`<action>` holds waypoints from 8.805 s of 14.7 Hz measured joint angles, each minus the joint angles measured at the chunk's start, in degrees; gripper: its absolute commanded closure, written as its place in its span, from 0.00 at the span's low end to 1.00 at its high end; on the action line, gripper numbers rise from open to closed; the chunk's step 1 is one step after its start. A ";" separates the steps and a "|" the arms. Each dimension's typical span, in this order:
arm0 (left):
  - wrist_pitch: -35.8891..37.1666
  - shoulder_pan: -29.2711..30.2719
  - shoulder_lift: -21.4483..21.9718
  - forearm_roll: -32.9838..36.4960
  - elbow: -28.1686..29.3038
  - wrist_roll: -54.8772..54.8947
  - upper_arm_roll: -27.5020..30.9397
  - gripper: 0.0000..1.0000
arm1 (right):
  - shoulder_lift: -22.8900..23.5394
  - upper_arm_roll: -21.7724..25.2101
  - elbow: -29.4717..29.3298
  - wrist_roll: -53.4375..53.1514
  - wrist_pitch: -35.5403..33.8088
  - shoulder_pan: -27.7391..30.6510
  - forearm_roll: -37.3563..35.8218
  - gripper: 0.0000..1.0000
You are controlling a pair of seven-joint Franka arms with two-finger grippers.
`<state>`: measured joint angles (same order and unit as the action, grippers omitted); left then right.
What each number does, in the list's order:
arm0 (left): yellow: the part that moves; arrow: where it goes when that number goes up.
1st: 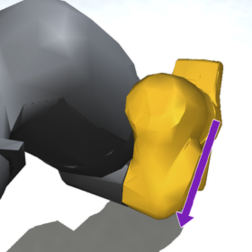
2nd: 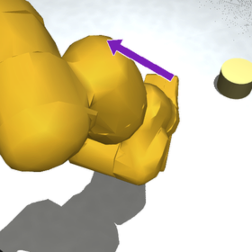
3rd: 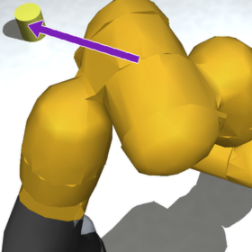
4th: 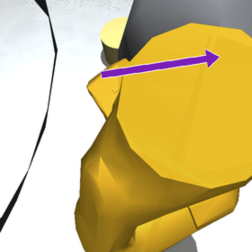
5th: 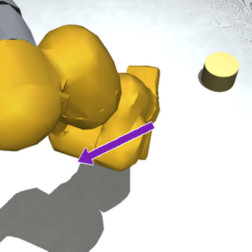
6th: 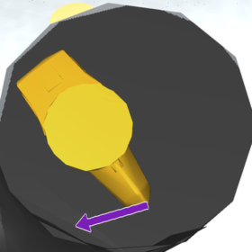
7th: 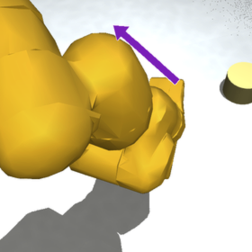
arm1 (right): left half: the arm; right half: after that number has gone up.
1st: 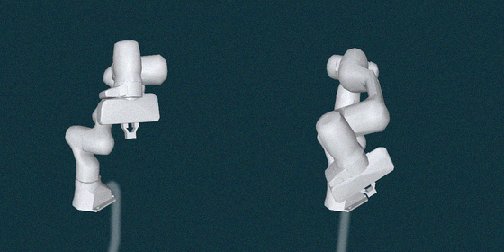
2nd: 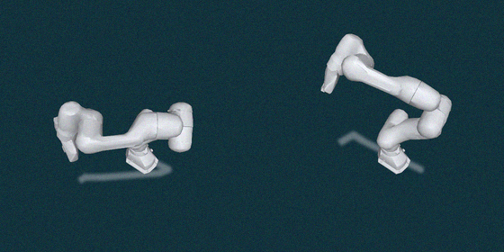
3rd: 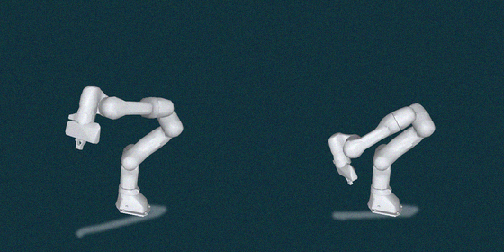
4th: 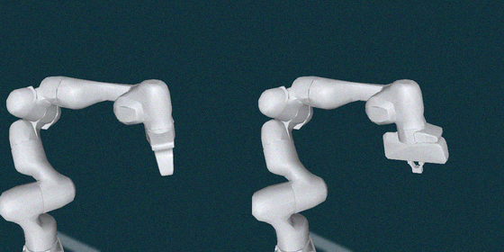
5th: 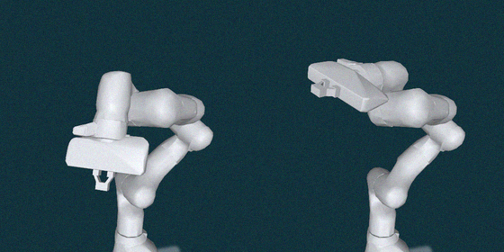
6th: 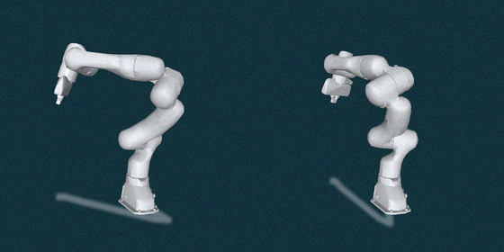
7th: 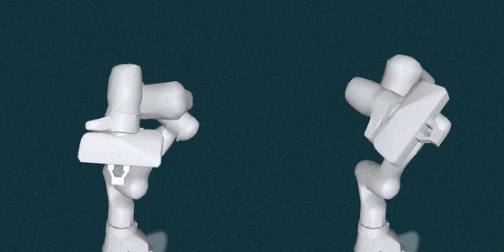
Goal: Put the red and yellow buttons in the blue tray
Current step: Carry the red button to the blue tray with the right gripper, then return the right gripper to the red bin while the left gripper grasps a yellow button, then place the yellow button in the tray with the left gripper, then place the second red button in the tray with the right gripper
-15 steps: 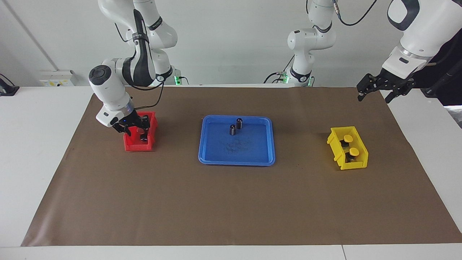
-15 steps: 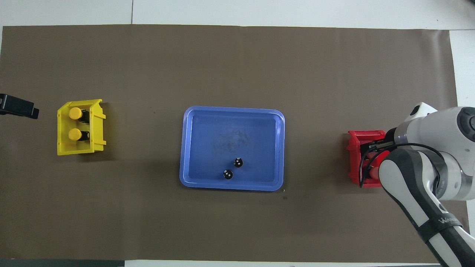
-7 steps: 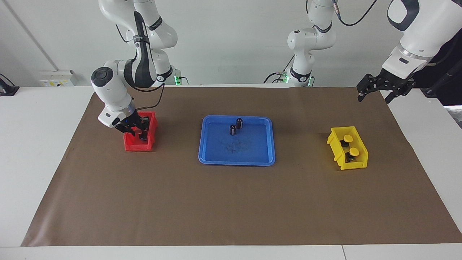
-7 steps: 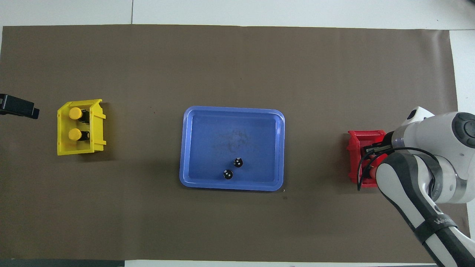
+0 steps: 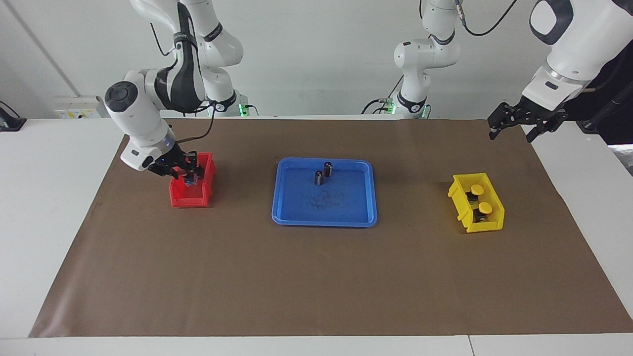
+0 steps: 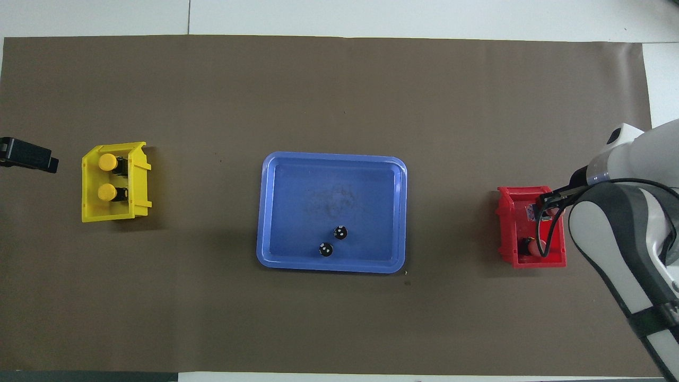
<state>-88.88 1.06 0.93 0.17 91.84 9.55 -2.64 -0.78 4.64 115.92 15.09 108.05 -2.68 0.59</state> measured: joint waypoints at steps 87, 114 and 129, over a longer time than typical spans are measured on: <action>-28.13 -36.19 -23.07 -0.02 3.83 -40.01 -0.70 0.98 | 1.53 -0.98 -5.15 -12.46 -2.60 -8.28 2.24 0.75; -0.69 -6.14 -1.71 0.15 0.27 -1.51 1.72 0.00 | 19.68 -1.25 -18.64 -27.63 6.23 -27.88 1.96 0.76; -19.46 -0.23 1.11 0.03 15.51 -2.66 2.64 0.04 | 21.01 -1.24 -13.17 -19.39 12.44 -29.17 1.57 0.25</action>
<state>-108.34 0.83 2.04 0.20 107.34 6.89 0.00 20.23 3.40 102.76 -4.30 120.49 -31.86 2.16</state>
